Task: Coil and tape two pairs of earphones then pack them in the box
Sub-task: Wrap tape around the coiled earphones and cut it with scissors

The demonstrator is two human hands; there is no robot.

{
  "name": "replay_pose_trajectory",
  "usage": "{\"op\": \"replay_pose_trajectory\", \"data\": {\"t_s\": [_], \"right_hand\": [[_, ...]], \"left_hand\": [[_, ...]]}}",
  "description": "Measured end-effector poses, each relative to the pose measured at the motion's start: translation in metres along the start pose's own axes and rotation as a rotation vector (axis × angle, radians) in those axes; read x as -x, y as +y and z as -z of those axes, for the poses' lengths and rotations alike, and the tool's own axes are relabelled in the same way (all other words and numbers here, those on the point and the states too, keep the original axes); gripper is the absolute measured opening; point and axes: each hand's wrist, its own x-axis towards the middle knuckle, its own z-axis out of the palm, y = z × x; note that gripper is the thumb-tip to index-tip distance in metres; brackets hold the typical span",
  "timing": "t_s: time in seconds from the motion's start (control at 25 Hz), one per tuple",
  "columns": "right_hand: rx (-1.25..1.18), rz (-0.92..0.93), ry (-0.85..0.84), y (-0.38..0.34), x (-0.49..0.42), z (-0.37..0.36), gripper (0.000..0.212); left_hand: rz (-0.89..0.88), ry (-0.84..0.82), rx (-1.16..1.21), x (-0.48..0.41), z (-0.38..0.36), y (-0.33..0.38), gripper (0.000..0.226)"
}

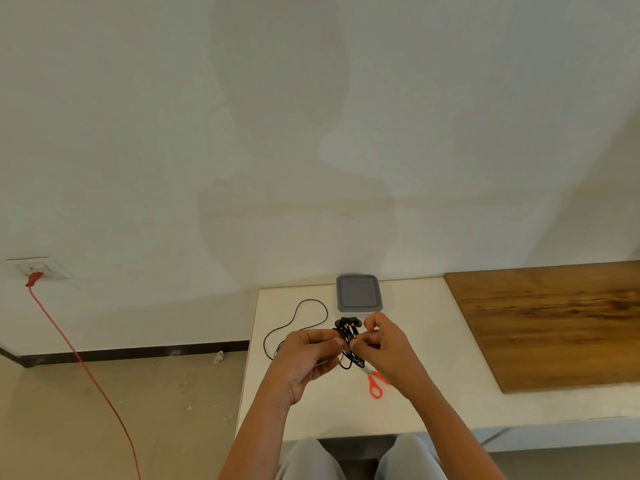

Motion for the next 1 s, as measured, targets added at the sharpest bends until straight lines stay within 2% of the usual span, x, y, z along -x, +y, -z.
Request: {"op": "replay_pose_trajectory", "data": {"t_s": [0.4,0.52,0.64,0.8,1.0], "right_hand": [[0.340,0.125,0.076,0.003,0.000,-0.009,0.014],[0.434,0.138,0.054,0.006,-0.003,-0.009,0.019],[0.425,0.154,0.015,0.007,0.002,-0.006,0.021],[0.305,0.148,-0.035,0.007,0.011,-0.003,0.017],[0.168,0.158,0.113,0.007,0.011,-0.004,0.004]], "left_hand": [[-0.068,0.029,-0.056,0.003,-0.010,-0.002,0.015],[-0.001,0.006,0.041,0.005,-0.011,0.001,0.013],[0.107,-0.016,0.197,0.003,-0.009,0.002,0.021],[0.169,0.000,0.229,0.003,-0.005,0.000,0.021],[0.233,0.018,0.332,0.004,-0.007,-0.007,0.023]]}}
